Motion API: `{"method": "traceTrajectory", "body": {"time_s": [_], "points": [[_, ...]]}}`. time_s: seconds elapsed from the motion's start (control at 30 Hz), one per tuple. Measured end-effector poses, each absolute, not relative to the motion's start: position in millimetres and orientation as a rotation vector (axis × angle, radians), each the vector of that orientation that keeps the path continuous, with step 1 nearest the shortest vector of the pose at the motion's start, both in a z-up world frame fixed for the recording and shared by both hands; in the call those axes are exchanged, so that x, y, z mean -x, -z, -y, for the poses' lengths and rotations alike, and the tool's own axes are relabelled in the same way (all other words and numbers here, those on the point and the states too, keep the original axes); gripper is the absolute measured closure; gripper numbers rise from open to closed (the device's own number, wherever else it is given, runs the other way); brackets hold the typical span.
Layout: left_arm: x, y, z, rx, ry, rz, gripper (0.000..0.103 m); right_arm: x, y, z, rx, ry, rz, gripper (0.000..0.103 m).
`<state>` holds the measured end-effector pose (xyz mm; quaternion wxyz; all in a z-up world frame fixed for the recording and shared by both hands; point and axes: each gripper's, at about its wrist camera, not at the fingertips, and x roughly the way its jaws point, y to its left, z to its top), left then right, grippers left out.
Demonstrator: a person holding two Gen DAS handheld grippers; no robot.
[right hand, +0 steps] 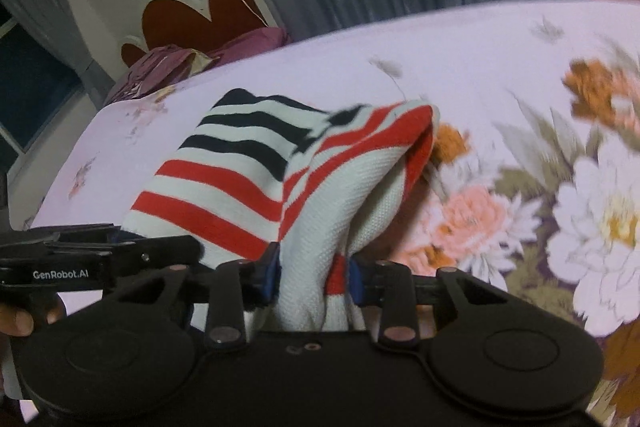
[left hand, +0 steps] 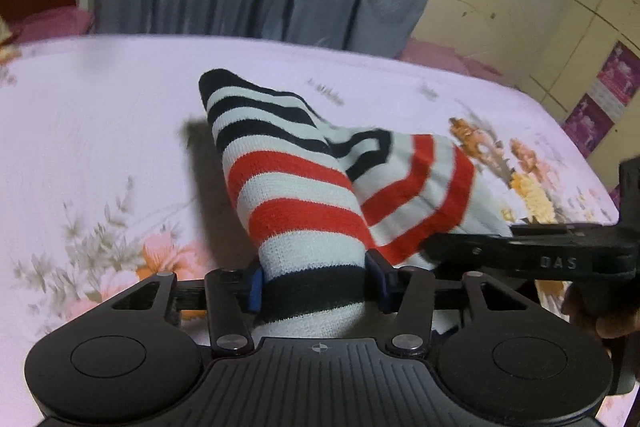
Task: Fold small clothes
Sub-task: 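Grasp the other side edge with both grippers and fold it over, then lay the folded edge down onto the stack and open both grippers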
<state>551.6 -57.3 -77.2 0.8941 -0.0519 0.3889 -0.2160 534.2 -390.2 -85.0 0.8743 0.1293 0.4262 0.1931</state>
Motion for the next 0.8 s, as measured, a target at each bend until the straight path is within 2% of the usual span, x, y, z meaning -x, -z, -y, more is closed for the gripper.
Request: {"method": "traceTrajectory", "body": {"time_s": [0.23, 0.43, 0.8], "points": [[-543.9, 50.7, 36.9, 0.082, 0.458, -0.734, 0.054, -531.1, 51.0, 343.4, -0.193, -0.419, -0.823, 0.071], [-546.4, 61.2, 32.9, 0.101, 0.429, -0.725, 0.054, -529.6, 44.0, 286.2, -0.171, -0.439, -0.814, 0.071], [-539.7, 106.7, -116.3, 0.188, 0.361, -0.773, 0.053, -525.4, 71.2, 183.1, -0.158, -0.490, -0.881, 0.072]]}}
